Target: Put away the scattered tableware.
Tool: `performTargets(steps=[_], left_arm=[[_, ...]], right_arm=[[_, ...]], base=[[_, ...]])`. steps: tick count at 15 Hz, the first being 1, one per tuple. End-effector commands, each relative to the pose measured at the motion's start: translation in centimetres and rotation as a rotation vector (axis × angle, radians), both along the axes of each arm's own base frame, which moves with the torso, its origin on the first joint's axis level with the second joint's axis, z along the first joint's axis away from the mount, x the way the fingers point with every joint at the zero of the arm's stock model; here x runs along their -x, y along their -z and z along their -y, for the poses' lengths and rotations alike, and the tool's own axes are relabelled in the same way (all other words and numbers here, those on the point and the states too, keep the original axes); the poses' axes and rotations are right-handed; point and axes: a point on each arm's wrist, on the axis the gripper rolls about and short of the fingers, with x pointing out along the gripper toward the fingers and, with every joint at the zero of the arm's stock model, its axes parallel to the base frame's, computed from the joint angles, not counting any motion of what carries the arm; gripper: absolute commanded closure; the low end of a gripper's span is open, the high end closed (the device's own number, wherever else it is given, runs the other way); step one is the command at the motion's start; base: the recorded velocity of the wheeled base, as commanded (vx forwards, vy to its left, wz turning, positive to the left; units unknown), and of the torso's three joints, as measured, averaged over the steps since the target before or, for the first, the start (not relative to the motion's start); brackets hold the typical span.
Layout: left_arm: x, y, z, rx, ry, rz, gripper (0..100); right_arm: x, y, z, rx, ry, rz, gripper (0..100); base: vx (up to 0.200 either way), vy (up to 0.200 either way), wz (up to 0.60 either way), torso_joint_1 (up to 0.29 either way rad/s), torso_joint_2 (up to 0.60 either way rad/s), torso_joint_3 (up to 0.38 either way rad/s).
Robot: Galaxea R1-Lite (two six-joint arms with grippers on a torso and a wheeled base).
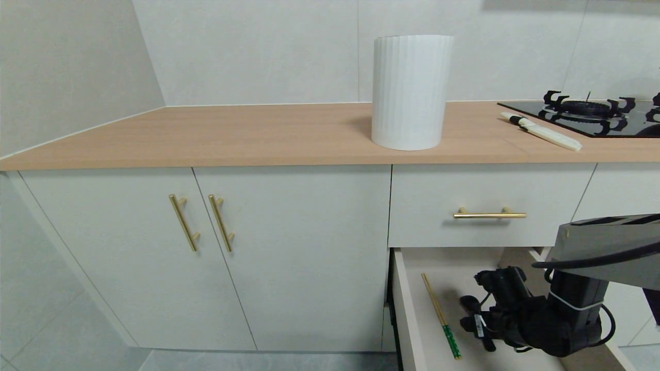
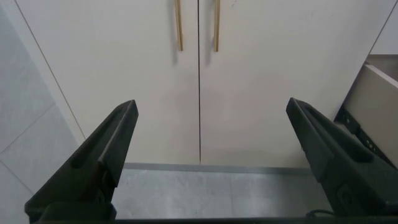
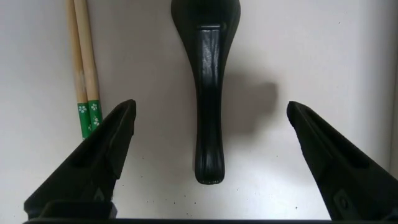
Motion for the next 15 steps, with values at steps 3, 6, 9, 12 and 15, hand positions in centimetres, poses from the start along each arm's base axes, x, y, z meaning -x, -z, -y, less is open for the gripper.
performTargets(steps=[3,6,9,12,15], left_arm=[[0.0,0.0,0.0,0.0,0.0,0.0,0],[0.0,0.0,0.0,0.0,0.0,0.0,0],[0.0,0.0,0.0,0.0,0.0,0.0,0],[0.0,0.0,0.0,0.0,0.0,0.0,0],[0.0,0.0,0.0,0.002,0.0,0.0,0]], right_arm=[[0.5,-2.6,0.1,-0.024,-0.005,0.053,0],[1.3,-6.5,0.3,-0.064,-0.001,0.144,0],[3.3,-11.6,0.3,-0.118,-0.051,0.203,0],[5.6,-15.6,0.4,-0.176,-0.118,0.217,0],[8.0,-18.3,0.4,-0.213,-0.193,0.174,0]], base=[[0.0,0.0,0.0,0.0,0.0,0.0],[0.0,0.0,0.0,0.0,0.0,0.0],[0.0,0.0,0.0,0.0,0.0,0.0],[0.0,0.0,0.0,0.0,0.0,0.0],[-0.133,0.0,0.0,0.003,0.0,0.003]])
